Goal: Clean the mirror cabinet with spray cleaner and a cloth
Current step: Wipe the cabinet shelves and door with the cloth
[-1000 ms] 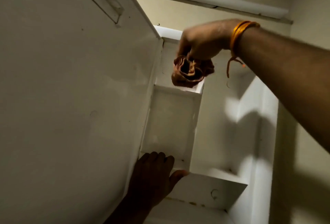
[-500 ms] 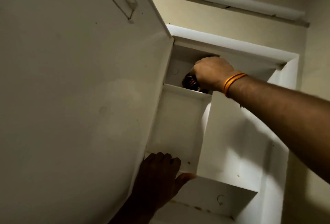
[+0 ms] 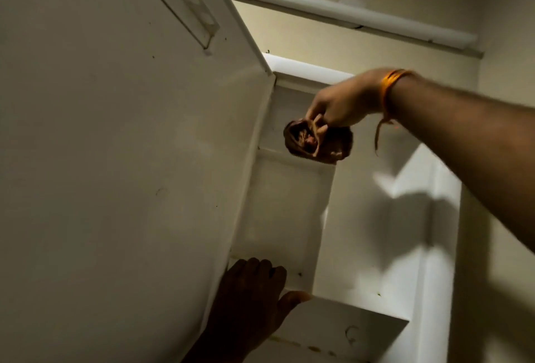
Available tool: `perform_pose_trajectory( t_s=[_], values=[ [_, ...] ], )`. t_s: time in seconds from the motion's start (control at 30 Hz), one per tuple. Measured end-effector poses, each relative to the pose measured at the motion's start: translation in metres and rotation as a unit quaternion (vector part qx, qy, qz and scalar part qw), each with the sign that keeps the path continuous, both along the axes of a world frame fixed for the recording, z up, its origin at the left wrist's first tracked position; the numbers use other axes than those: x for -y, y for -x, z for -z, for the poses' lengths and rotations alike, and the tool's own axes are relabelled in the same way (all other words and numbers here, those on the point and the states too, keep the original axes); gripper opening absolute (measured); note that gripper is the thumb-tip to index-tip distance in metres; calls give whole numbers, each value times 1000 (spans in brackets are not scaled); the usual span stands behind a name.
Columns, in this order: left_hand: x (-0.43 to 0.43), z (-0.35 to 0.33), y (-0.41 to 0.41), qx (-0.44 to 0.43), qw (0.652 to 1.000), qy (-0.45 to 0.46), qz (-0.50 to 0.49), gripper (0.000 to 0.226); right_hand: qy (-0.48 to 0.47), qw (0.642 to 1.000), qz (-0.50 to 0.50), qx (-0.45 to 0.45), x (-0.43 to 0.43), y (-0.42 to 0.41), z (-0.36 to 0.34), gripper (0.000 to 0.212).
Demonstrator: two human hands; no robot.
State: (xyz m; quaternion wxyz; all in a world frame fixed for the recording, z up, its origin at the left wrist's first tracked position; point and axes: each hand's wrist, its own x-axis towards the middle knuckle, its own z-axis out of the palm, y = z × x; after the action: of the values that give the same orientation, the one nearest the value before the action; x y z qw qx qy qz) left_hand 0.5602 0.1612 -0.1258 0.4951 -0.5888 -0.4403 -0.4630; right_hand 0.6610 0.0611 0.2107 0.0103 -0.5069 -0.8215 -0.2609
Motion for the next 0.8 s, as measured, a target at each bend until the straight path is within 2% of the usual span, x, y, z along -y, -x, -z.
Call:
perform_pose_trajectory(
  t_s=[0.07, 0.1, 0.2, 0.3, 0.37, 0.5, 0.57, 0.63, 0.7, 0.77, 0.8],
  values=[
    [-1, 0, -1, 1, 1000, -2, 2, 59, 42, 997, -36, -60, 30, -17, -12, 31],
    [-1, 0, -1, 0, 1000, 1, 2, 59, 33, 994, -56, -87, 42, -25, -16, 36],
    [0, 0, -2, -3, 1000, 16, 6, 61, -91, 976, -114, -163, 60, -37, -23, 40],
    [3, -2, -1, -3, 999, 32, 9, 61, -185, 953, -156, -183, 58, -30, -17, 37],
    [3, -2, 0, 0, 999, 36, 10, 59, -221, 953, -143, -148, 46, -20, -2, 32],
    [3, -1, 0, 3, 1000, 30, 8, 57, -299, 952, -66, 32, -3, -6, 41, 37],
    [3, -1, -1, 2, 999, 49, 13, 57, -298, 951, -62, 53, -19, -6, 60, 33],
    [3, -1, -1, -4, 999, 50, 9, 58, -277, 957, -80, 0, -20, -14, 68, 24],
    [6, -2, -1, -4, 999, 54, 6, 58, -250, 960, -102, -76, -16, -24, 73, 25],
    [8, -3, -1, -4, 998, 69, 9, 57, -236, 945, -123, -189, -8, -35, 82, 36],
    [11, -3, 0, -5, 997, 78, 7, 56, -226, 926, -142, -268, -6, -39, 90, 40]
  ],
)
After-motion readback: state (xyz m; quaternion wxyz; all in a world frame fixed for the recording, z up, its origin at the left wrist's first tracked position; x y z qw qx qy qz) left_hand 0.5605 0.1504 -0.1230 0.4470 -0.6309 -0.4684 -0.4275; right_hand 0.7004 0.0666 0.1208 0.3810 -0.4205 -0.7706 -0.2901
